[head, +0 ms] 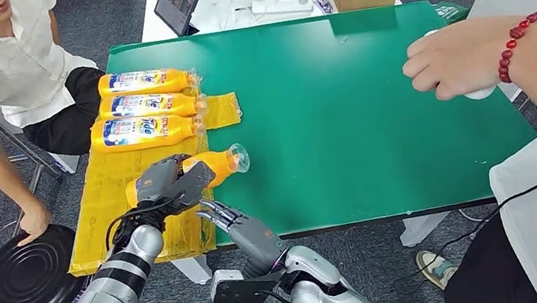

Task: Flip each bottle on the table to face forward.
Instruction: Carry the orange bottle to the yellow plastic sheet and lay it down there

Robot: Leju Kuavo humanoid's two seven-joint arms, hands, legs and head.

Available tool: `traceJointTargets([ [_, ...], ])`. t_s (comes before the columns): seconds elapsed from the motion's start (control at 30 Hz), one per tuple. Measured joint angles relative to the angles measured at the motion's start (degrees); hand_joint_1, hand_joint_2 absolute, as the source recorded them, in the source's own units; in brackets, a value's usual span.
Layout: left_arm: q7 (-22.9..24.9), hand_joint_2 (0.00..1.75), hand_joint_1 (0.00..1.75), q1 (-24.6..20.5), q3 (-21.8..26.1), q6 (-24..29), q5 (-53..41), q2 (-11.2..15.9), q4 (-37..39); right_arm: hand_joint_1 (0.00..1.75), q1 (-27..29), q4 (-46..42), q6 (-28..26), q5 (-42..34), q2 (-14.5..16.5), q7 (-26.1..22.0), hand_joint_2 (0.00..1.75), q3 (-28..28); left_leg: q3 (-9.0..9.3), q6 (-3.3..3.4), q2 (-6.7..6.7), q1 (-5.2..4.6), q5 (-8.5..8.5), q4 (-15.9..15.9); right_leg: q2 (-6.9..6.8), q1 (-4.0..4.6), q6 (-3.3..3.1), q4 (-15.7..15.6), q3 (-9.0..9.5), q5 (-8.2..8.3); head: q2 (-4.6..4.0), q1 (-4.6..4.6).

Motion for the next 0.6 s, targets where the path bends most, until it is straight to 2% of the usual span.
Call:
traceJointTargets([
  [0.2,0.96,1.75,1.75,-2.23,-0.16,0.36,-0.96,-0.49,4.63,0.0,-0.1,0.0,0.16,-0.13,0.15,-0.11,1.75,0.4,0.08,0.0,-0.01,0.0,0.0,0.0,0.0,0.0,0.0,0.0,0.1,0.0,0.0,0.0],
  [0.43,7.73,1.75,1.7,-5.21,-0.95,-0.38,-5.75,-0.94,10.58,0.0,-0.82,0.13,1.43,-0.88,0.74,-0.7,1.75,1.64,0.2,-0.01,0.02,0.0,0.0,0.0,0.03,0.0,0.0,0.01,0.16,0.0,0.0,0.0],
  [0.47,8.18,1.75,1.53,-5.51,-1.06,-0.57,-6.17,-1.0,11.21,0.0,-0.91,0.19,1.49,-0.95,0.82,-0.73,1.75,1.79,0.21,-0.01,0.02,0.0,0.0,0.0,0.03,0.0,0.0,0.01,0.17,0.0,0.0,0.0],
  [0.5,8.59,1.75,1.26,-5.77,-1.15,-0.79,-6.59,-1.08,11.8,0.0,-1.0,0.26,1.52,-1.01,0.9,-0.76,1.75,1.96,0.21,-0.01,0.02,0.0,0.0,0.0,0.03,0.0,0.0,0.01,0.18,0.0,0.0,0.0],
  [0.57,9.52,1.75,0.51,-6.34,-1.45,-1.22,-7.63,-1.29,13.15,0.0,-1.22,0.49,1.57,-1.14,1.08,-0.87,1.75,2.36,0.23,-0.01,0.03,0.0,-0.01,-0.01,0.03,0.0,0.0,0.01,0.19,0.0,0.0,0.0],
  [0.6,9.82,1.75,0.24,-6.54,-1.62,-1.38,-8.01,-1.41,13.71,0.0,-1.31,0.61,1.57,-1.19,1.16,-0.93,1.75,2.54,0.24,-0.01,0.03,0.0,-0.01,-0.01,0.04,0.0,0.0,0.02,0.19,0.0,0.0,0.0],
])
